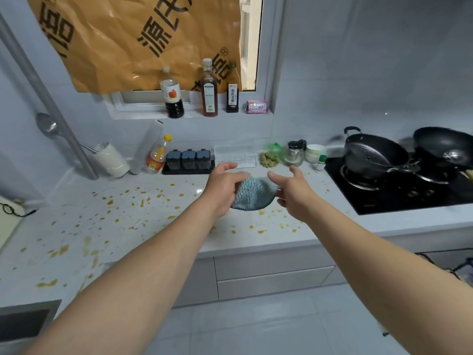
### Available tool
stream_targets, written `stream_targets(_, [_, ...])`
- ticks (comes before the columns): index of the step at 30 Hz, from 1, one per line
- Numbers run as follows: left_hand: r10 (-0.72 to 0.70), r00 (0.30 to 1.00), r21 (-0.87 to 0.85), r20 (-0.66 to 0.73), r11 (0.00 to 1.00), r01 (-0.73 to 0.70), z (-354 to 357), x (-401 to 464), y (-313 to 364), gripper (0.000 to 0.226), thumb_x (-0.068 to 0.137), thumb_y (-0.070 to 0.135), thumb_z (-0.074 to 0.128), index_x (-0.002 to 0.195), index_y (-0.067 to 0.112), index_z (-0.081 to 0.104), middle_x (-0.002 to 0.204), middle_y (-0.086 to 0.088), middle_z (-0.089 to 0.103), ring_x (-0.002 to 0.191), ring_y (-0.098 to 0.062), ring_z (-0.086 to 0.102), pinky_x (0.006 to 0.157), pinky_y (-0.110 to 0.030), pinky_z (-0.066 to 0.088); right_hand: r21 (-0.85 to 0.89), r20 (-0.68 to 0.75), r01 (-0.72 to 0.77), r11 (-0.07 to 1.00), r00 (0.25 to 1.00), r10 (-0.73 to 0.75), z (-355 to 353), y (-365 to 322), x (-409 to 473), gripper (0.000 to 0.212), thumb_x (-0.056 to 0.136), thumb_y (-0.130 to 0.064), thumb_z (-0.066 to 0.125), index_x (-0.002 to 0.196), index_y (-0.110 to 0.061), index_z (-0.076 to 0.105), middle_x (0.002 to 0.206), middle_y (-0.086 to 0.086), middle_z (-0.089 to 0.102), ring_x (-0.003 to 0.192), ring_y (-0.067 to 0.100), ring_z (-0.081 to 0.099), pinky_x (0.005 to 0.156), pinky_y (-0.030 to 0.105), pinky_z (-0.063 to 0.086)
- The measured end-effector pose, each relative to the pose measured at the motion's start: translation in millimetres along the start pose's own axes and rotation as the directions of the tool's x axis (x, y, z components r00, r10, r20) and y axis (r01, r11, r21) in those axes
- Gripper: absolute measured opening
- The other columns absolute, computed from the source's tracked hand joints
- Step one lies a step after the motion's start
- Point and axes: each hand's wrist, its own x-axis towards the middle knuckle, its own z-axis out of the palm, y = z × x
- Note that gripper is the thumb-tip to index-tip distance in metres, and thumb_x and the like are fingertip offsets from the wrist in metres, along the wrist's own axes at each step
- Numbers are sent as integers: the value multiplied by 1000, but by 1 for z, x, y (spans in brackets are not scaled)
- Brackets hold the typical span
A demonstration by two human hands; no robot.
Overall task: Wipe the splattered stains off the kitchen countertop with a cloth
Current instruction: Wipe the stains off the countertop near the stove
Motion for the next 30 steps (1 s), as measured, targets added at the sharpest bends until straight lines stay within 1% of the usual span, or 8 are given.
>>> stream_targets(2, [-20, 998, 25, 65, 1000, 18, 2, 2, -2, 44, 82, -13, 69, 116, 17, 69, 102, -20, 70, 82, -26, 71, 74, -35, 60, -96, 105, 47, 994, 994, -37, 1, 10, -9, 90, 72, -13, 79, 144, -46, 36, 106, 3, 68, 77, 14, 65, 66, 31, 45])
stream_targets(5, [11, 998, 337, 60, 941, -30, 3, 5, -9, 34, 87, -11, 66, 100, 19, 76, 100, -8, 69, 92, -24, 67, 78, -34, 57, -354, 60, 118, 928, 993, -104, -2, 18, -16, 48, 66, 5, 66, 106, -22, 74, 90, 3, 72, 82, 22, 69, 59, 27, 53])
stream_targets(9, [9, 996, 623, 92, 780, -64, 6, 9, -20, 21, 99, 11, 60, 86, 20, 73, 97, -1, 68, 89, -21, 61, 87, -41, 56, -547, -166, 50, 836, 972, -166, -16, 21, -21, 16, 70, -4, 57, 67, -14, 69, 66, 2, 62, 66, 21, 54, 54, 25, 39])
stream_targets(12, [-135, 975, 523, 177, 852, 23, 8, 6, -26, 7, 98, 25, 68, 102, 20, 71, 113, 2, 66, 101, -15, 61, 89, -40, 56, -520, -229, 42, 853, 956, -186, -28, 21, -34, 13, 63, -11, 51, 54, -18, 59, 58, -1, 50, 60, 21, 45, 48, 22, 32])
stream_targets(17, [-329, 837, 534, 438, 844, 53, 34, -10, -46, 35, 87, 26, 81, 120, 23, 69, 122, 4, 71, 117, -16, 63, 97, -45, 50, -367, -190, 142, 919, 956, -223, -41, 14, -53, 2, 58, -15, 55, 57, -16, 54, 58, 1, 44, 56, 18, 39, 53, 28, 28])
stream_targets(24, [-152, 925, 248, 348, 967, 66, 92, -12, -48, 18, 87, 2, 72, 100, 5, 60, 104, -19, 74, 102, -43, 73, 95, -64, 56, 50, -156, 103, 993, 983, -94, -75, 4, -58, 33, 76, -15, 65, 102, 4, 62, 97, 30, 64, 87, 45, 64, 79, 61, 52])
stream_targets(27, [-151, 950, 362, 275, 931, 44, 119, -5, -49, 21, 93, 19, 73, 107, 10, 60, 116, -20, 73, 101, -39, 74, 88, -61, 60, 91, -202, 103, 991, 976, -83, -99, 0, -50, 38, 88, -15, 69, 114, 12, 64, 110, 28, 71, 101, 45, 70, 92, 63, 54])
stream_targets(30, [-202, 931, 546, 304, 838, 3, 149, -5, -57, 76, 75, 60, 80, 135, 24, 49, 133, -1, 58, 115, -30, 63, 79, -42, 58, 148, -186, 70, 986, 982, -42, -131, -6, -43, 39, 93, -26, 67, 119, 3, 64, 111, 23, 72, 103, 42, 70, 95, 57, 55])
